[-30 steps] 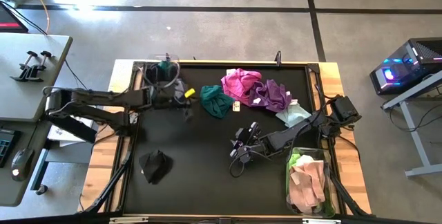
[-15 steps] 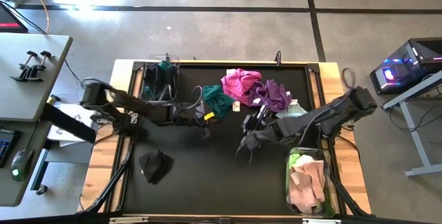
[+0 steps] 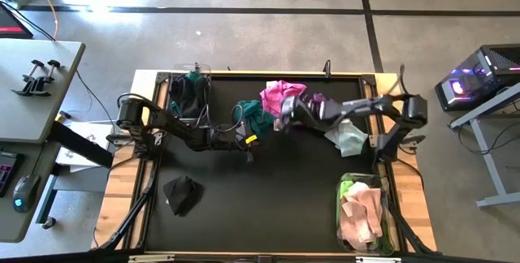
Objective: Sort towels by color in basket
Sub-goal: Put the pink towel into the bottom transparent bin
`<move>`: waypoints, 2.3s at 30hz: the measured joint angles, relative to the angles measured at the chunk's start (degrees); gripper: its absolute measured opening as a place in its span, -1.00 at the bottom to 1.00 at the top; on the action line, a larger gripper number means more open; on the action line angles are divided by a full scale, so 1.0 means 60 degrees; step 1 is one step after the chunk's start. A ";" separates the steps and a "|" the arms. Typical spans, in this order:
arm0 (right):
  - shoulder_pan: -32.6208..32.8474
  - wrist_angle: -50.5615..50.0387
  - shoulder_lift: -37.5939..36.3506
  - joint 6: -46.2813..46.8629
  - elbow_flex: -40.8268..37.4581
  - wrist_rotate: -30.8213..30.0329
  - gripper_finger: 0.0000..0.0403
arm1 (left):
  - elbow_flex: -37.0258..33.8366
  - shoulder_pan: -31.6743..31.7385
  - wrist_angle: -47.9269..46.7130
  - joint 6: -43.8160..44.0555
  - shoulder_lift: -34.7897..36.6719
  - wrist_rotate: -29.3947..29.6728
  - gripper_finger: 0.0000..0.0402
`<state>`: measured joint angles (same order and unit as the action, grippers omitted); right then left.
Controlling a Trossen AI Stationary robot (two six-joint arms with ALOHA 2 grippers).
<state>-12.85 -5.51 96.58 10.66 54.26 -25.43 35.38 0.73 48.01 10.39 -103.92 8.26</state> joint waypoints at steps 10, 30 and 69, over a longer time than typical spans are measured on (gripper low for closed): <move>-0.1660 0.1061 0.1616 0.1224 0.0000 0.1965 -0.21 | 0.0000 0.0000 -0.0264 -0.0007 0.0000 0.0003 -1.00; -0.0062 0.4390 -0.1915 0.0622 -0.1784 -0.0796 -0.95 | 0.0004 -0.0227 -0.1162 0.0080 0.0007 0.0001 -1.00; 1.5017 0.6220 -0.5534 -0.2384 0.0361 -1.0758 -0.97 | 0.0000 -0.0259 -0.1036 -0.0004 0.0007 0.0691 -1.00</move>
<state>77.25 31.81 63.38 -3.64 56.42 -89.99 35.38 -0.82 41.80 10.37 -103.88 12.40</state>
